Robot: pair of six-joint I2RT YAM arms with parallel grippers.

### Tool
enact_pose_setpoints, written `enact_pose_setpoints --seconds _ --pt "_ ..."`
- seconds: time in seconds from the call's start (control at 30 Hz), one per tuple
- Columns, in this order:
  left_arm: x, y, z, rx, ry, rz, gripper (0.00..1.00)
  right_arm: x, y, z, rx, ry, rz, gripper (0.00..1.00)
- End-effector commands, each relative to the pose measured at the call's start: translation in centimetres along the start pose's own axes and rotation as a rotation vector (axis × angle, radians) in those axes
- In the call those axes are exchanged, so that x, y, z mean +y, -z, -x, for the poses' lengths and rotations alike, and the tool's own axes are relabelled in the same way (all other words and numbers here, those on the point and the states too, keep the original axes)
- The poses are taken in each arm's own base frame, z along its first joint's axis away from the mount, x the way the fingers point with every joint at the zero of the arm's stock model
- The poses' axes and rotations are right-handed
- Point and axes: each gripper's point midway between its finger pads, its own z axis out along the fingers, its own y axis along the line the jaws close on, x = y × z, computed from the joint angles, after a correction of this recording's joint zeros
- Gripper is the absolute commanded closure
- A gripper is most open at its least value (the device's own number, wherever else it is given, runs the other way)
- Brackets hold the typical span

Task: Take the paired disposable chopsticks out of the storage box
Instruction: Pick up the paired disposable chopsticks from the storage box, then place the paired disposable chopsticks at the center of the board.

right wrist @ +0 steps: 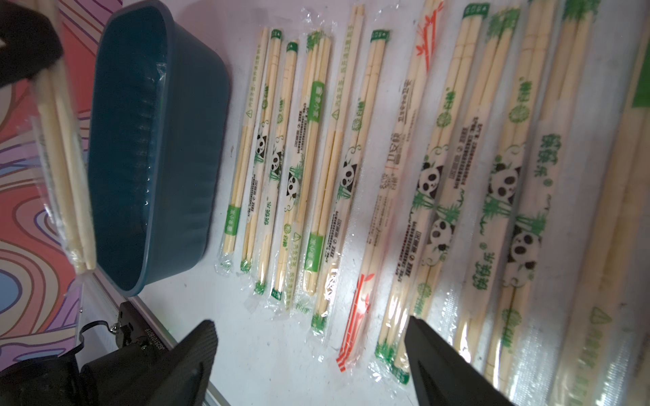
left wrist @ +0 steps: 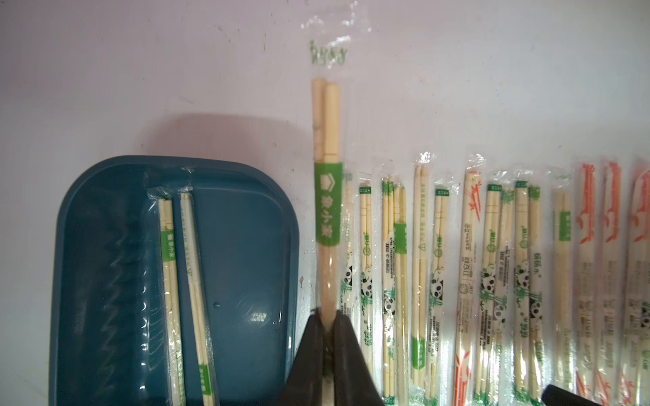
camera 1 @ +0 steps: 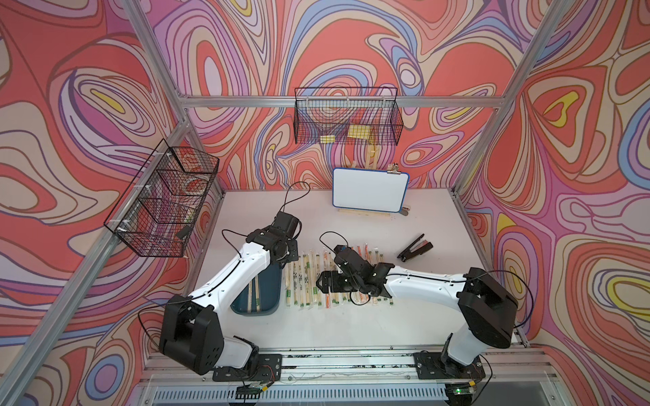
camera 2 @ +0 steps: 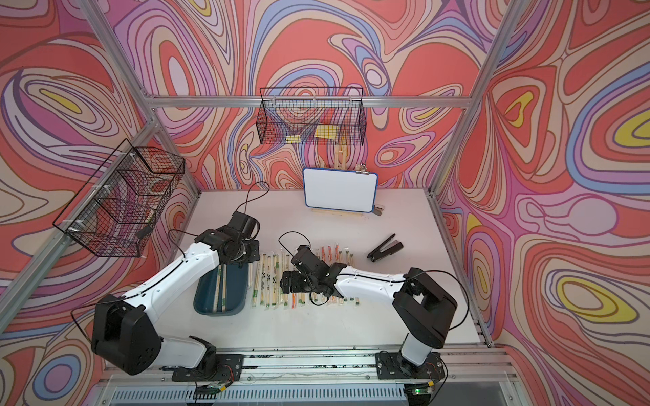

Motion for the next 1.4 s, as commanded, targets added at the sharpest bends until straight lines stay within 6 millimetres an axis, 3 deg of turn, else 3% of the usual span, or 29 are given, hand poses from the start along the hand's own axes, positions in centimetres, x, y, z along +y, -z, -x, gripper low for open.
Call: enact_pose_setpoints --seconds 0.0,0.53,0.77,1.1,1.37 --pt "0.7 -1.3 -1.2 0.031 0.004 0.066 1.00 -0.1 0.7 0.6 -0.023 0.007 -0.019 0.11" --pt "2.5 -6.4 -4.6 0.129 -0.030 0.213 1.00 -0.4 0.5 0.1 -0.012 -0.001 -0.021 0.11" --pt "3.5 -7.5 -4.9 0.137 -0.069 0.281 1.00 -0.4 0.6 0.1 -0.014 -0.001 -0.021 0.11" --pt "2.9 -8.5 -5.0 0.140 -0.086 0.261 1.00 -0.5 0.7 0.0 -0.017 -0.002 -0.021 0.11" --pt "1.8 -8.2 -4.7 0.137 -0.077 0.192 0.75 -0.6 0.7 0.0 -0.018 -0.002 -0.022 0.11"
